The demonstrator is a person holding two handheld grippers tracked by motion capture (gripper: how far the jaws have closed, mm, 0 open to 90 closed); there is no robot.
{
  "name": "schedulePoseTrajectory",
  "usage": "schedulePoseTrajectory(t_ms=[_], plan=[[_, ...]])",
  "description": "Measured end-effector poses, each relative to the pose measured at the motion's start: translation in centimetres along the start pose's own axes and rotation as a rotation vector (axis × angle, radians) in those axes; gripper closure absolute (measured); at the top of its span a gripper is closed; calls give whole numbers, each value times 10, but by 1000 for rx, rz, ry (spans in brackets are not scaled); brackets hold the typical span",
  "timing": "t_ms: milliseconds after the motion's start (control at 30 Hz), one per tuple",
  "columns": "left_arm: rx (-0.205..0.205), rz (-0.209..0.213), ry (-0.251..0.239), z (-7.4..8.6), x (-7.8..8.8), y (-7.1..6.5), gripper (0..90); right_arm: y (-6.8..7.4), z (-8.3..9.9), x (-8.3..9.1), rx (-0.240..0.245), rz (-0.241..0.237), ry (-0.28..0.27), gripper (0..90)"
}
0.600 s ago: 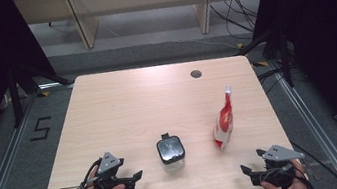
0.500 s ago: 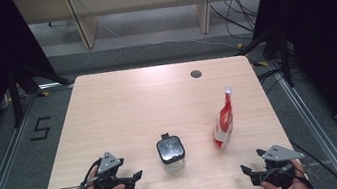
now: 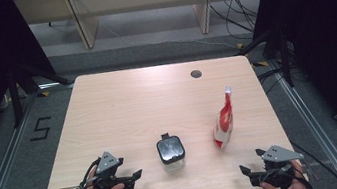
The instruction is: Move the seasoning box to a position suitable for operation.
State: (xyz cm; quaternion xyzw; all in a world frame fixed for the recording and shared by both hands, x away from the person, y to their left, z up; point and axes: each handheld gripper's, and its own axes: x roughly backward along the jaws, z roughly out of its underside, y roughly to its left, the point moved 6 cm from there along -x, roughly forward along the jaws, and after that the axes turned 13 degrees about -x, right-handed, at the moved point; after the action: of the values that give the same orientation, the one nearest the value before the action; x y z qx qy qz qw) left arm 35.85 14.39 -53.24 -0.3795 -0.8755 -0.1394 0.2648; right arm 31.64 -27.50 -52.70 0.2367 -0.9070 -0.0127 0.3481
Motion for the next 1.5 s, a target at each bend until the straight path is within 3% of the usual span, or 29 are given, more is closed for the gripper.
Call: schedulePoseTrajectory(t_ms=[233,300,333,433,500,533,600,633,767,900,933,1067,1100,1133,1333,1500], plan=[[12,18,-19,-12,0,-3,231,0,-1,1,-2,10,-8,208],[-21,29,-19,-16,1,-2,242,0,0,1,-8,10,-6,224],[-14,33,-31,-22,2,-3,273,-1,-2,1,15,-1,-26,232],[-30,41,-45,-31,3,-2,323,1,-1,1,-3,-19,-11,238],[-39,30,-73,-38,2,-3,389,1,-1,2,5,-1,-11,241],[-67,18,-70,-42,3,-3,419,0,-2,1,22,-5,-25,242],[-93,30,-90,-51,1,-5,466,1,-1,1,8,-3,-16,244],[-105,36,-94,-55,0,-6,495,0,-3,1,31,3,-35,244],[-118,42,-104,-65,-6,-6,580,2,0,1,2,-10,-10,243],[-123,59,-101,-78,-18,-5,724,1,-1,0,19,-2,-24,244],[-139,69,-104,-81,-20,-6,753,0,-2,1,40,0,-25,244],[-177,80,-103,-93,-26,-7,845,0,-2,1,39,0,-23,246],[-177,80,-103,-93,-26,-7,860,0,-2,1,39,0,-23,246],[-202,89,-98,-99,-29,-8,872,1,-2,1,37,-1,-23,246],[-215,97,-98,-109,-38,-10,889,0,-2,1,44,3,-24,248],[-241,114,-63,-120,-53,-15,889,0,-1,1,49,4,-17,249]])
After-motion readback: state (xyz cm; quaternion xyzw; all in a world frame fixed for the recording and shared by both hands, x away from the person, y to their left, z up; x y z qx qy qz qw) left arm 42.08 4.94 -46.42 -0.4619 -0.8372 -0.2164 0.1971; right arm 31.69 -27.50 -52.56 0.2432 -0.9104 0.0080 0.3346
